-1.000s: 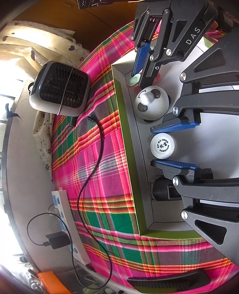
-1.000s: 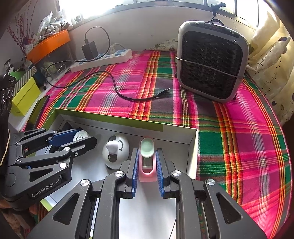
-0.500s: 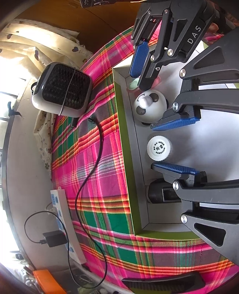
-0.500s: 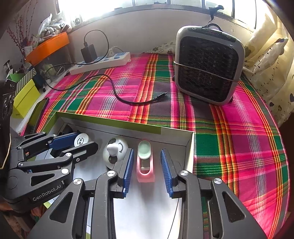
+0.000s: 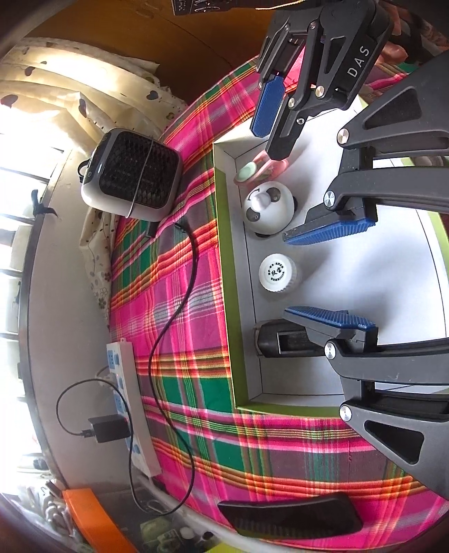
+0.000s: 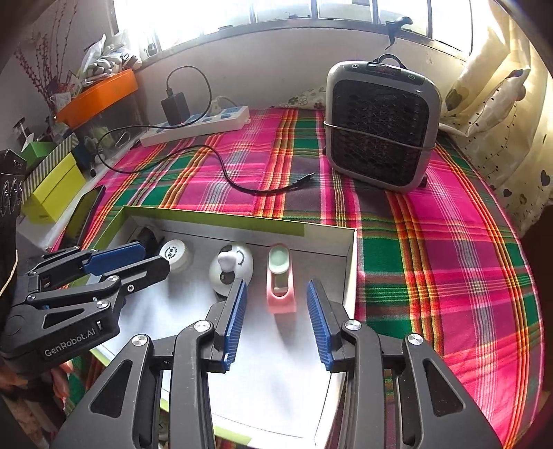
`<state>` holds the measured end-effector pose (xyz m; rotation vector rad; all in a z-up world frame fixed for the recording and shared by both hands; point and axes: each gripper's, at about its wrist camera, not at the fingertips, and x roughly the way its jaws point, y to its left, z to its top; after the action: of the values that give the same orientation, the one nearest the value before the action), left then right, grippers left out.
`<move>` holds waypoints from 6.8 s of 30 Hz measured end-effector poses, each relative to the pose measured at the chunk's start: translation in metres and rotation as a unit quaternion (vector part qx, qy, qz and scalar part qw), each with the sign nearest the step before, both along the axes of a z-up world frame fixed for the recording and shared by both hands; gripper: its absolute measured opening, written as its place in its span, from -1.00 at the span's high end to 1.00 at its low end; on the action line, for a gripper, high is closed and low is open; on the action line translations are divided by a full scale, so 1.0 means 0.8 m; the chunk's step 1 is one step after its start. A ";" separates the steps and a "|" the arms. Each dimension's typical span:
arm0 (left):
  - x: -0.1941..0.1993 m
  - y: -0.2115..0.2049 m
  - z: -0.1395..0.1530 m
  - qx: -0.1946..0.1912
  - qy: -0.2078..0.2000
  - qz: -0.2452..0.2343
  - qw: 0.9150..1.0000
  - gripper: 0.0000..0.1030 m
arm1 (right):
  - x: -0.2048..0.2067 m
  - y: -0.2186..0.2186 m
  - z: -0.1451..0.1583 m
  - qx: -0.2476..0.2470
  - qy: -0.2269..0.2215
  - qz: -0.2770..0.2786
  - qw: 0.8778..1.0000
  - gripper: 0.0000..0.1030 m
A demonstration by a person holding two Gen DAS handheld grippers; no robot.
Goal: Organize objects
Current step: 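Open the left gripper releasing the jar while the right gripper releases the pink clip, then withdraw both tools from the box, then move the left tool to the walnut while the right tool approaches the white-topped green spool, then close the left gripper on the walnut while the right gripper closes on the spool, then carry the walnut with the left tool while the right tool carries the spool into the box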
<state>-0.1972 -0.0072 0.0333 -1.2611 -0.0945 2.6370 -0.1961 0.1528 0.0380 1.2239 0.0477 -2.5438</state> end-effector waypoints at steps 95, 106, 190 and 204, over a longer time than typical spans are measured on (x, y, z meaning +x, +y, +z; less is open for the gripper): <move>0.165 -0.027 -0.032 0.030 0.003 0.000 1.000 0.36 | 0.165 -0.040 -0.021 -0.032 0.019 0.101 0.994 0.17; 0.158 -0.026 -0.033 0.037 0.000 -0.003 0.999 0.36 | 0.155 -0.043 -0.030 -0.036 0.012 0.092 0.995 0.09; 0.143 -0.040 0.018 0.021 0.048 0.017 0.998 0.47 | 0.116 -0.042 0.039 -0.075 0.048 0.096 0.991 0.32; 0.106 -0.050 0.004 0.020 0.031 0.025 0.999 0.47 | 0.056 -0.068 0.027 -0.077 0.024 0.101 0.992 0.32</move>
<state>-0.1127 -0.0470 0.0367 -1.1786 -0.1688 2.7000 -0.1512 0.0984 0.0597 1.0443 -0.0126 -2.3538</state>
